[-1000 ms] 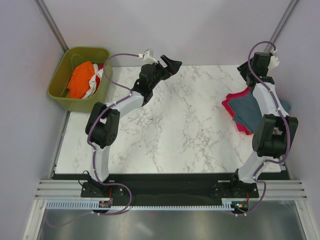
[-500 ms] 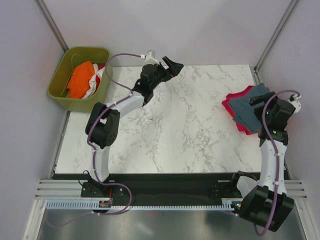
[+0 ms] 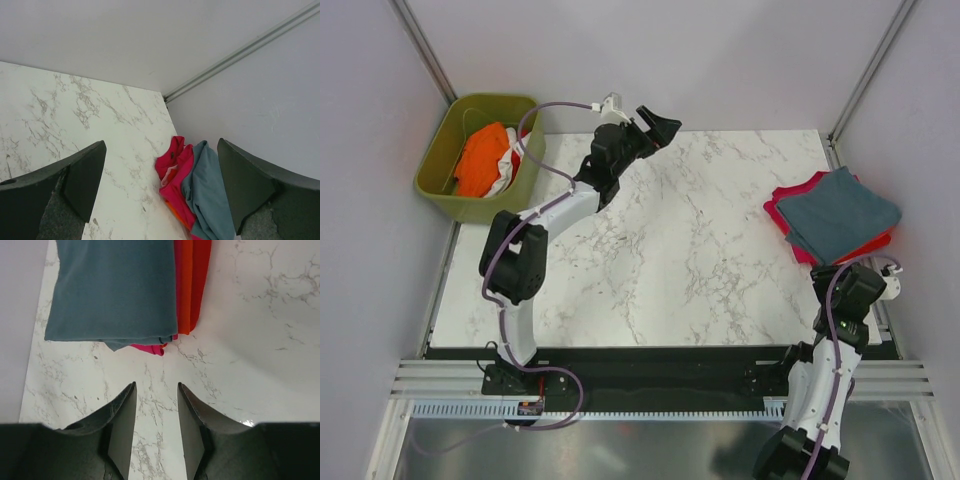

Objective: Fold and stack the t-shirts
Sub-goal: Neatly place the folded tshirt to the corner

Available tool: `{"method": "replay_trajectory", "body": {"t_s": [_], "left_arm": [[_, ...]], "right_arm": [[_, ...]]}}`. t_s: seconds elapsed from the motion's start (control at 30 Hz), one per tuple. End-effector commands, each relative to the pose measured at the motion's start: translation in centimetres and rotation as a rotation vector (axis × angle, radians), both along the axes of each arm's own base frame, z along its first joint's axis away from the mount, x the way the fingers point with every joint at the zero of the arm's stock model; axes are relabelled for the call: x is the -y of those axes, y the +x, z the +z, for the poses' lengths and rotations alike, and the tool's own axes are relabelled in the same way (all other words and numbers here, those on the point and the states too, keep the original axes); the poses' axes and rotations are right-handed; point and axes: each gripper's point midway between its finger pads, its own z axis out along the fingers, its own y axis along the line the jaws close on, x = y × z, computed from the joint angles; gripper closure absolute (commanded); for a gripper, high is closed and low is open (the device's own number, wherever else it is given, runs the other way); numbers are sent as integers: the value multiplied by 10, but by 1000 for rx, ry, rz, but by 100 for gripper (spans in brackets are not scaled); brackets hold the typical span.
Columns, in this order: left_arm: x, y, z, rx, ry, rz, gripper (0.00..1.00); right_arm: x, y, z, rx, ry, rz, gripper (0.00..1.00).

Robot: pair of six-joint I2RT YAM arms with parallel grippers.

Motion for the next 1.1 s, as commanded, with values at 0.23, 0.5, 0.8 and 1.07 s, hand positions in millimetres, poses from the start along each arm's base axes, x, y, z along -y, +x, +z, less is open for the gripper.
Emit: {"method": "replay_trajectory", "body": {"t_s": [0.23, 0.5, 0.8, 1.07], "left_arm": [[-36, 8, 19, 7, -37, 44, 0], [-54, 18, 12, -43, -78, 34, 0], [-58, 22, 3, -72, -89, 21, 0], [-58, 24, 1, -80, -95, 16, 0]], "right_arm": [[28, 7, -46, -180, 103, -128, 49], [54, 23, -57, -134, 183, -141, 48], [67, 40, -65, 2, 197, -142, 52], [60, 58, -83, 33, 281, -134, 51]]}}
